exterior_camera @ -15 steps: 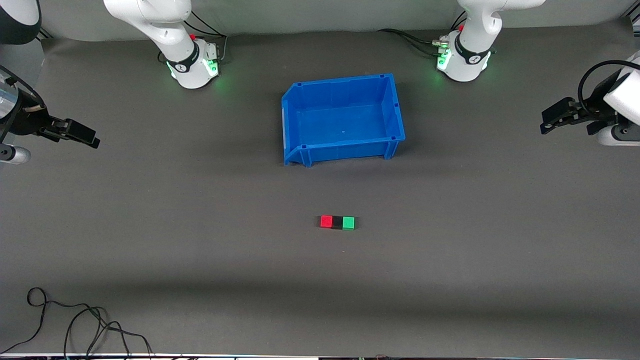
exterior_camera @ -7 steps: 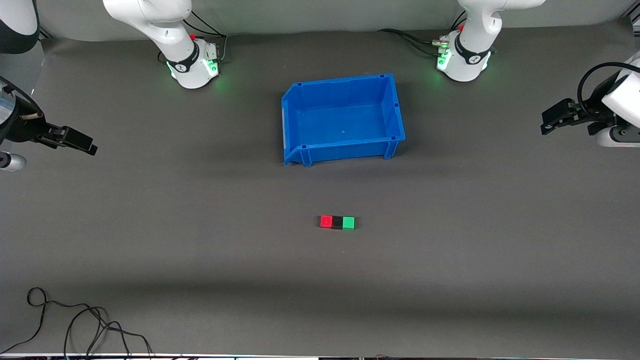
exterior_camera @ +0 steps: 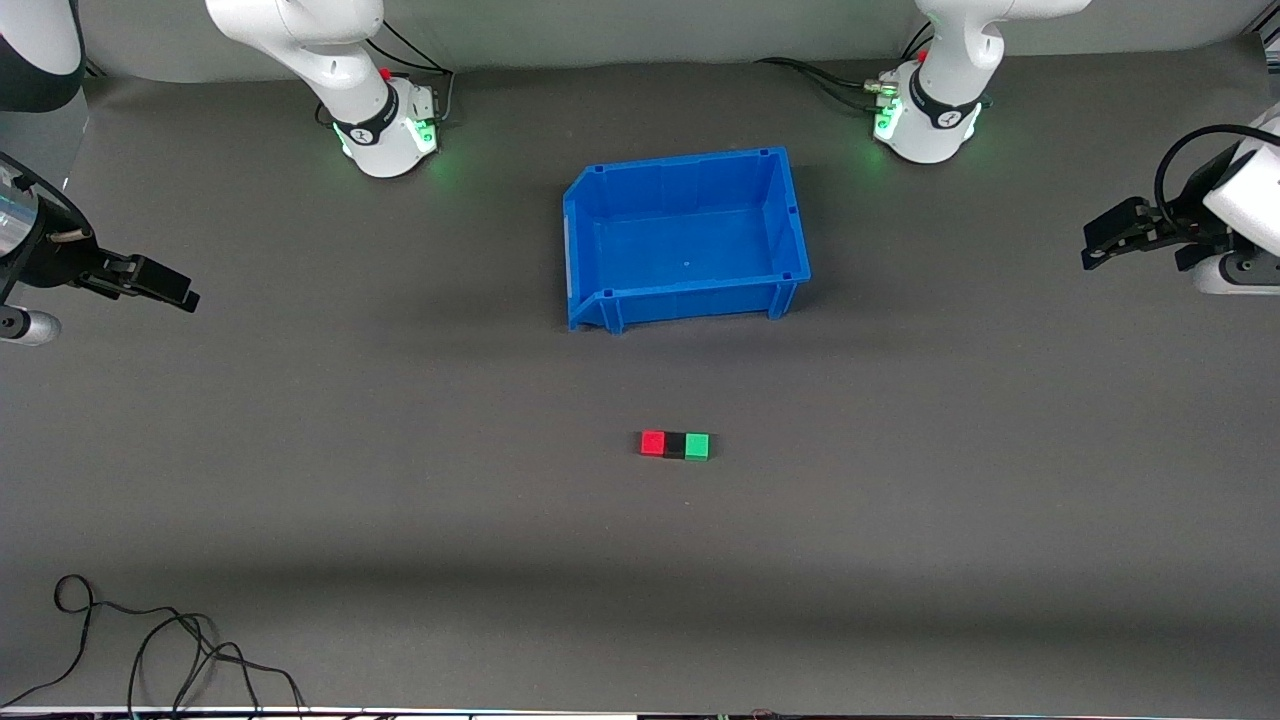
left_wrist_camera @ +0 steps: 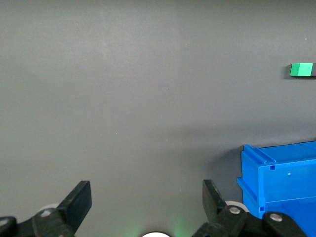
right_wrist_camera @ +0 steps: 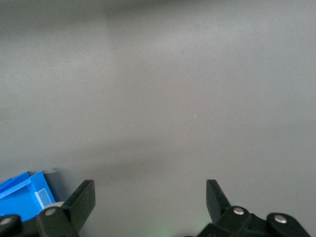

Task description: Attach green and red cubes to black cube

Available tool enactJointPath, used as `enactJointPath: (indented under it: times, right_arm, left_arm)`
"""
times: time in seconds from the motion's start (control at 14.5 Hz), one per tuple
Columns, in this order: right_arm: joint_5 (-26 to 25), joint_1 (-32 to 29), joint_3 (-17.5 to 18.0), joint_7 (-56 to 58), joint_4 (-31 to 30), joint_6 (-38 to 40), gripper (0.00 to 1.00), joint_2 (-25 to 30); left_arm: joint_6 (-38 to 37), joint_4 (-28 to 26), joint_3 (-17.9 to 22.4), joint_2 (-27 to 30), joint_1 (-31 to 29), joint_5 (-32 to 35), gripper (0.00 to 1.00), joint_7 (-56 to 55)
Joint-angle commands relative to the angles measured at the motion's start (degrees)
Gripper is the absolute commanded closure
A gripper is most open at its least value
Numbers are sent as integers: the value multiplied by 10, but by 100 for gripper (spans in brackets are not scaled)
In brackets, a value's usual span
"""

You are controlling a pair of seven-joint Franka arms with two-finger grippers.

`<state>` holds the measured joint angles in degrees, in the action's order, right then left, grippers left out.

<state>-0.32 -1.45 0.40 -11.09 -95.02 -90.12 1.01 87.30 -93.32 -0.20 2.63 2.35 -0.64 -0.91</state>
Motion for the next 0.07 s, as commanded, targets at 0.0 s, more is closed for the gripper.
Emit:
enactJointPath:
  times: [0.0]
  right_arm:
    - [-6, 9, -8, 7, 5, -1, 1, -1]
  left_arm:
    - [-6, 0, -2, 3, 1, 10, 0, -1]
